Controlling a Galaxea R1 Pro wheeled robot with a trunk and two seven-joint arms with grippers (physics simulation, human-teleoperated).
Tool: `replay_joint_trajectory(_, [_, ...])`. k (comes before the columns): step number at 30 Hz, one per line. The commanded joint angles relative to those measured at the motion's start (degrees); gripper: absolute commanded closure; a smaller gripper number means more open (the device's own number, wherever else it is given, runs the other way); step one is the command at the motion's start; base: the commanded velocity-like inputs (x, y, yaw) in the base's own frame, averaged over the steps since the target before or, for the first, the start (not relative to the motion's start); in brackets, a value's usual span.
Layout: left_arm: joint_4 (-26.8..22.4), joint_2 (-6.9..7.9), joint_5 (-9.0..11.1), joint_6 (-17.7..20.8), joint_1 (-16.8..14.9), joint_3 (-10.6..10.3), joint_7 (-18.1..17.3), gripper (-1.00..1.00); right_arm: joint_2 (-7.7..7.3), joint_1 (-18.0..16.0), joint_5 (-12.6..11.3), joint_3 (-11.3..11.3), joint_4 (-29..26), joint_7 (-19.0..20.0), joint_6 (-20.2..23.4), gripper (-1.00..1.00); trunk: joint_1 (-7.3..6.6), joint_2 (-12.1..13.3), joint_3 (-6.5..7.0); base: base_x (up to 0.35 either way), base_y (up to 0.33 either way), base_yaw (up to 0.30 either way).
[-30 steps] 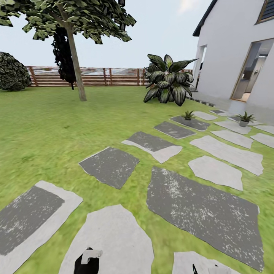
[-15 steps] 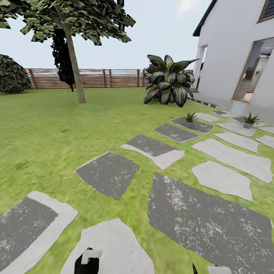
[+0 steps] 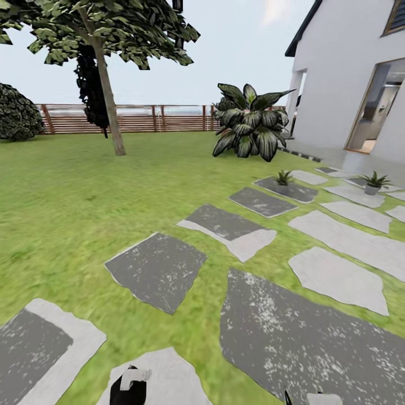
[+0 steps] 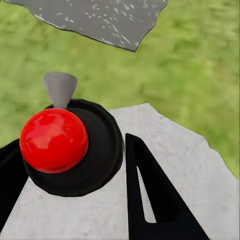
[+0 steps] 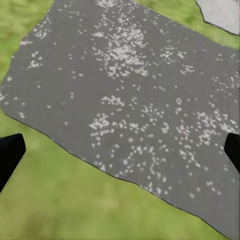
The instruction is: Pick up the pesticide atomizer in the garden and spray insectifuge to fully cover both potted plants in the garden.
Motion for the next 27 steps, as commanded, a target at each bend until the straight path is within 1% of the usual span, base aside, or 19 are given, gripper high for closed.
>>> replay_joint_trajectory(1, [0.0, 0.00, 0.1, -0.2, 0.0, -0.2, 0.2, 1.00, 0.00, 0.0, 0.2, 0.0, 0.0, -0.2, -0.1, -1.00, 0.03, 0.0, -0.05, 0.336, 0.000, 0.000])
replay_joint_trajectory(6, [0.0, 0.00, 0.1, -0.2, 0.0, -0.2, 0.2, 1.00, 0.00, 0.0, 0.2, 0.0, 0.1, -0.2, -0.1, -1.00, 0.03, 0.0, -0.05, 0.336, 0.000, -0.033])
replay_joint_trajectory(14, [0.0, 0.00, 0.1, -0.2, 0.0, -0.1, 0.2, 1.00, 0.00, 0.0, 0.3, 0.0, 0.1, -0.2, -0.1, -1.00, 0.03, 0.0, -0.05, 0.337, 0.000, -0.195])
replay_joint_trajectory(27, [0.0, 0.00, 0.1, -0.2, 0.0, -0.1, 0.2, 1.00, 0.00, 0.0, 0.3, 0.0, 0.1, -0.2, -0.1, -1.00, 0.03, 0.0, -0.05, 0.337, 0.000, -0.010])
